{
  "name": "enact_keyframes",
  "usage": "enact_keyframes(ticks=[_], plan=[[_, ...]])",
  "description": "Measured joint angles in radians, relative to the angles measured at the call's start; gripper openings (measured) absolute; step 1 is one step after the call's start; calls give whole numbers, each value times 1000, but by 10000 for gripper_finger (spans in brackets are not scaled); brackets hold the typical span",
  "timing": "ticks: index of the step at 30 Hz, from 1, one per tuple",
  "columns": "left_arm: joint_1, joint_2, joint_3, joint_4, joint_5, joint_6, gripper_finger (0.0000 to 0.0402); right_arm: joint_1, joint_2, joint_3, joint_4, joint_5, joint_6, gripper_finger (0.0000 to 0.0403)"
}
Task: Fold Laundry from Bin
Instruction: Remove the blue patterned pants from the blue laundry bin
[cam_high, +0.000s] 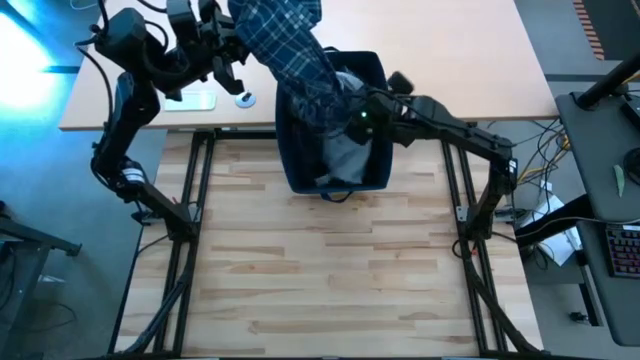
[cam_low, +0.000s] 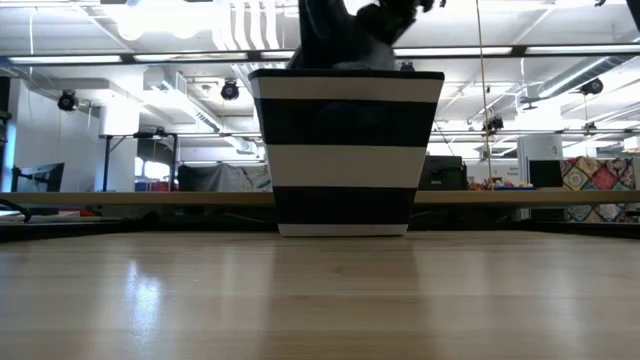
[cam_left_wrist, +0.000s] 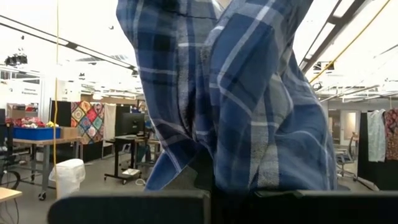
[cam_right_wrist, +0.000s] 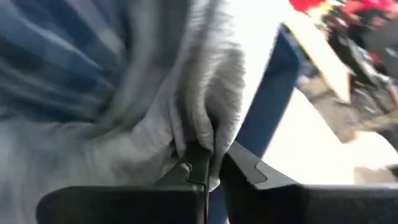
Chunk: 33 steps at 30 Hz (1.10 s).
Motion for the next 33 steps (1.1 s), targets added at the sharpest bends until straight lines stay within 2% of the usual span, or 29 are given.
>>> enact_keyframes(ticks=[3,6,12,17,19,26,28,31,33], plan=[[0,-3,0,-1,-2,1,0,-22,-5,12,-30,-26,4,26],[3,-8,0,-5,-7,2,0,-24,-15,37,-27,-126,1,50],[22,-20,0,-4,-25,-8,0,11,-28,166,7,-243,-63,137],[33,-22,0,-3,-101,-62,0,73,-30,233,115,-499,-149,204],[36,-20,0,6,-113,-97,0,93,-28,220,174,-557,-182,221],[34,-15,0,19,-107,-185,0,100,53,100,316,-507,-161,238],[35,-16,0,20,-79,-224,0,99,87,86,328,-449,-139,233],[34,-17,0,20,-16,-273,6,99,128,84,345,-393,-137,207],[34,-16,0,20,19,-281,12,99,140,84,398,-395,-140,168]])
